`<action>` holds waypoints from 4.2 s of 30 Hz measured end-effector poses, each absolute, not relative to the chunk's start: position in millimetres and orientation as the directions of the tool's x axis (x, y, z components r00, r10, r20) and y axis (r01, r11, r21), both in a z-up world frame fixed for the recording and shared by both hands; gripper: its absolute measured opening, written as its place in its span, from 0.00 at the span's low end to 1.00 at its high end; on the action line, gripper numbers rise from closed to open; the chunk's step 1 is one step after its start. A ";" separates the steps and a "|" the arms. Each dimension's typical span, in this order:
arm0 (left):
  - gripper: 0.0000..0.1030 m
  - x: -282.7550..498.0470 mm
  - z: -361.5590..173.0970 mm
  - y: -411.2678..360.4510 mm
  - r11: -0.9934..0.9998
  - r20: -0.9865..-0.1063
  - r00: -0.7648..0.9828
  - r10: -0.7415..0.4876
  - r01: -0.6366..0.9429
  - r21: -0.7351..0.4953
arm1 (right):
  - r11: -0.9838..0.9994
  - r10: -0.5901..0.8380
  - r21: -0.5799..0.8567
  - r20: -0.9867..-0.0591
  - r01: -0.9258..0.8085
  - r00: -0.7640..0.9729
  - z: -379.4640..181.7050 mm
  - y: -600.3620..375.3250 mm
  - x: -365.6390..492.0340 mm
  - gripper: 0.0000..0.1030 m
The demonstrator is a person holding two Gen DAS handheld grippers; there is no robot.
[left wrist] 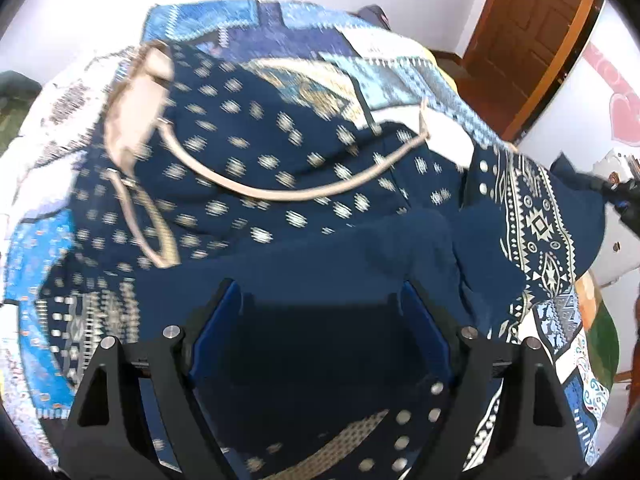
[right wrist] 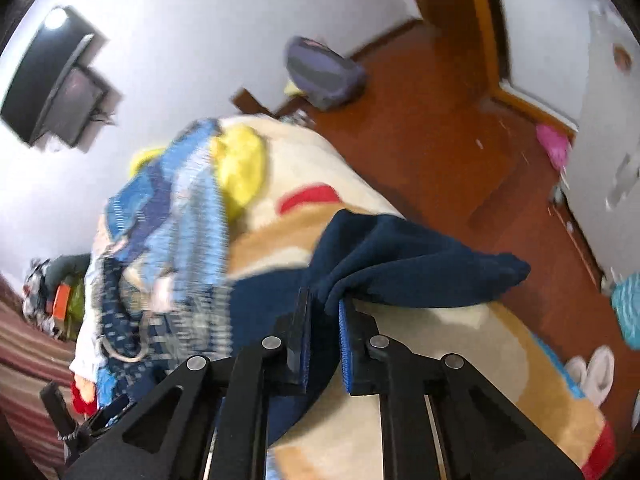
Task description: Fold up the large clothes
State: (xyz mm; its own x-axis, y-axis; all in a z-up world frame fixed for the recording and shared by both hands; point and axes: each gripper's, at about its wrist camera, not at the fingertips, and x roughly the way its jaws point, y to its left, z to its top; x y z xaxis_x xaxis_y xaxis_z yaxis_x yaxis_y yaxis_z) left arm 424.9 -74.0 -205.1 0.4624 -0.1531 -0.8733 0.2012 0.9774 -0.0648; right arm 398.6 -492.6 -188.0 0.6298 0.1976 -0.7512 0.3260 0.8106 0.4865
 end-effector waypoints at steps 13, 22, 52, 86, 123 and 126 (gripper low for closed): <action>0.80 375.2 -131.6 13.4 0.994 -0.777 0.624 -0.088 0.104 -0.030 | 0.904 0.353 0.416 -0.597 -0.098 0.721 -48.2 -324.7 396.4 0.08; 0.80 340.0 -124.6 70.8 0.999 -0.757 0.651 -0.049 0.031 -0.038 | 0.869 0.492 0.364 -0.715 -0.336 0.496 -110.0 -151.6 396.1 0.08; 0.80 392.8 -156.0 -74.6 0.951 -0.834 0.518 -0.188 0.310 -0.022 | 0.974 0.222 0.170 -0.831 -0.148 0.510 -136.2 -299.8 360.8 0.09; 0.12 414.7 -58.0 34.8 0.993 -0.639 0.766 -0.069 0.113 0.028 | 0.965 0.235 0.141 -0.834 -0.220 0.498 -153.4 -264.0 390.8 0.09; 0.28 339.0 -290.5 181.3 0.977 -0.900 0.432 -0.063 -0.156 -0.143 | 0.872 -0.121 -0.341 -0.846 -0.352 0.519 -218.4 -175.6 390.3 0.09; 0.29 341.0 -290.7 179.3 0.979 -0.907 0.418 -0.047 -0.159 -0.125 | 0.867 -0.142 -0.363 -0.837 -0.342 0.528 -218.4 -178.4 386.5 0.09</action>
